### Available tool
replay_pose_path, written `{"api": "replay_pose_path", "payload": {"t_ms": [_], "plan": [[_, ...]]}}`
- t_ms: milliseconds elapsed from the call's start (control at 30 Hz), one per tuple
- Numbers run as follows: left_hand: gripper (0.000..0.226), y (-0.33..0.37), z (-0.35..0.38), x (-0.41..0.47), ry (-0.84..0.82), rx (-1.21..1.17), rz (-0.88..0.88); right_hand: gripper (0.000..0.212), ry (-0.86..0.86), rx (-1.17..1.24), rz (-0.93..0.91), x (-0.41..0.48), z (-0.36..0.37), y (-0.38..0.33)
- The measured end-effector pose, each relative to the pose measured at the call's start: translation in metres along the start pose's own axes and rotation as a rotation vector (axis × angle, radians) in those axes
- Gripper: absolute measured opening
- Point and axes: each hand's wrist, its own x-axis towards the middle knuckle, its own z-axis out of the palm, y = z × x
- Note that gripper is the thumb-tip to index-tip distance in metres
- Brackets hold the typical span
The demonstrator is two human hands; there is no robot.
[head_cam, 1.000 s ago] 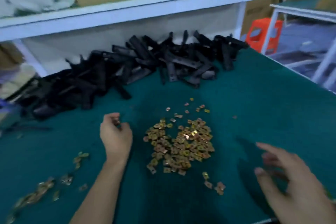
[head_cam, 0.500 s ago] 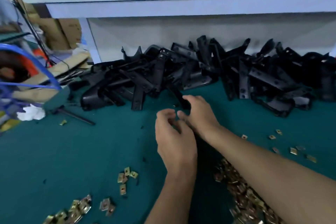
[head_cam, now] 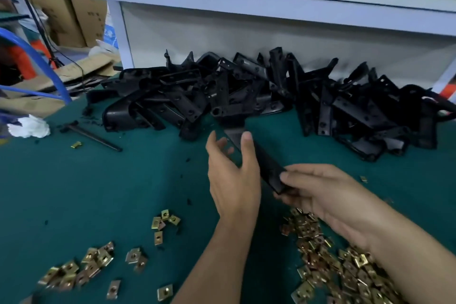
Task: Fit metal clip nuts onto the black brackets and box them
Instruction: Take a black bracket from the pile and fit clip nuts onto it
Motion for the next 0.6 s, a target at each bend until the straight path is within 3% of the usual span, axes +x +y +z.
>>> {"api": "replay_pose_path", "payload": {"t_ms": [67, 167, 233, 300, 367, 467, 533, 600], "plan": [[0.078, 0.001, -0.003, 0.0, -0.067, -0.168, -0.025, 0.016, -0.078, -0.018, 0.027, -0.024, -0.006, 0.006], [0.052, 0.001, -0.006, 0.0, -0.227, -0.384, 0.011, 0.017, -0.162, -0.21, 0.038, -0.044, -0.016, 0.009], [0.047, 0.004, -0.007, 0.001, -0.33, -0.567, -0.061, 0.02, -0.211, -0.425, 0.01, -0.052, -0.029, 0.003], [0.044, 0.008, -0.009, 0.004, -0.436, -0.721, -0.199, 0.023, -0.12, -0.647, -0.075, -0.056, -0.054, -0.001], [0.035, 0.008, -0.011, 0.008, -0.55, -0.776, -0.301, 0.014, 0.149, -0.756, -0.162, -0.056, -0.092, 0.0], [0.017, 0.007, -0.011, 0.014, -0.706, -0.832, -0.414, 0.014, 0.471, -0.887, -0.048, -0.055, -0.148, 0.008], [0.024, 0.008, -0.01, 0.014, -0.748, -0.828, -0.435, 0.03, 0.443, -1.035, 0.143, -0.056, -0.173, 0.016], [0.039, 0.008, -0.009, 0.013, -0.769, -0.793, -0.416, 0.035, 0.372, -1.028, 0.224, -0.057, -0.18, 0.019]]}}
